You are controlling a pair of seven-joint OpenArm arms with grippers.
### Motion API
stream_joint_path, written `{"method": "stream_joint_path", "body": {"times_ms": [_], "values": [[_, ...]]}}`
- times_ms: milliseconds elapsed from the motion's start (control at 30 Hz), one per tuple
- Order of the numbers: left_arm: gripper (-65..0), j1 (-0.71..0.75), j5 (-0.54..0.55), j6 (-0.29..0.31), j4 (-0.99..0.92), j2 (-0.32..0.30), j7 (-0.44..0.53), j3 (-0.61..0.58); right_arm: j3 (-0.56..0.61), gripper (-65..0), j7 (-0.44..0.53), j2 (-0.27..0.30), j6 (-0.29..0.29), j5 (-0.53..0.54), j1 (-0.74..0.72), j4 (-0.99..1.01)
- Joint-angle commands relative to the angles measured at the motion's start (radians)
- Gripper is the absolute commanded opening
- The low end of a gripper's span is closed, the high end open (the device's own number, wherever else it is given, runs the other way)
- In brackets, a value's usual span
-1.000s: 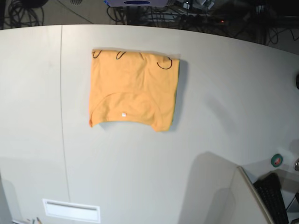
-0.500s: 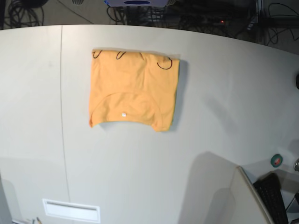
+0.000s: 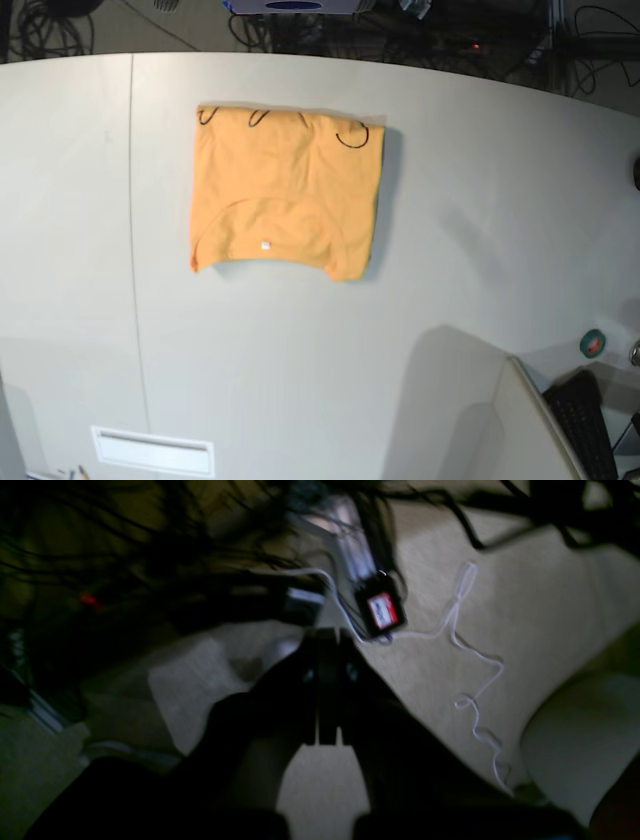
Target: Layout the t-shirt on the table in an organized manner, then fold the t-shirt properly
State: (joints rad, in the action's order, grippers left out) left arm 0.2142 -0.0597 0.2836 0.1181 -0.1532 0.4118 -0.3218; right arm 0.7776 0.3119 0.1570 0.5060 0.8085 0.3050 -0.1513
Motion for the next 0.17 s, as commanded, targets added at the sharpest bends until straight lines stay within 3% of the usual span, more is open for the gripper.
{"method": "stream_joint_path", "body": {"times_ms": [0, 133], "values": [[-65.0, 0.018, -0.006, 0.004, -0.004, -0.006, 0.002, 0.000, -0.007, -65.0, 0.002, 0.008, 0.007, -0.001, -0.002, -0.001], [-65.0, 0.017, -0.006, 0.004, -0.004, -0.006, -0.006, 0.000, -0.007, -65.0, 0.003, 0.008, 0.007, -0.001, -0.022, -0.003]]}}
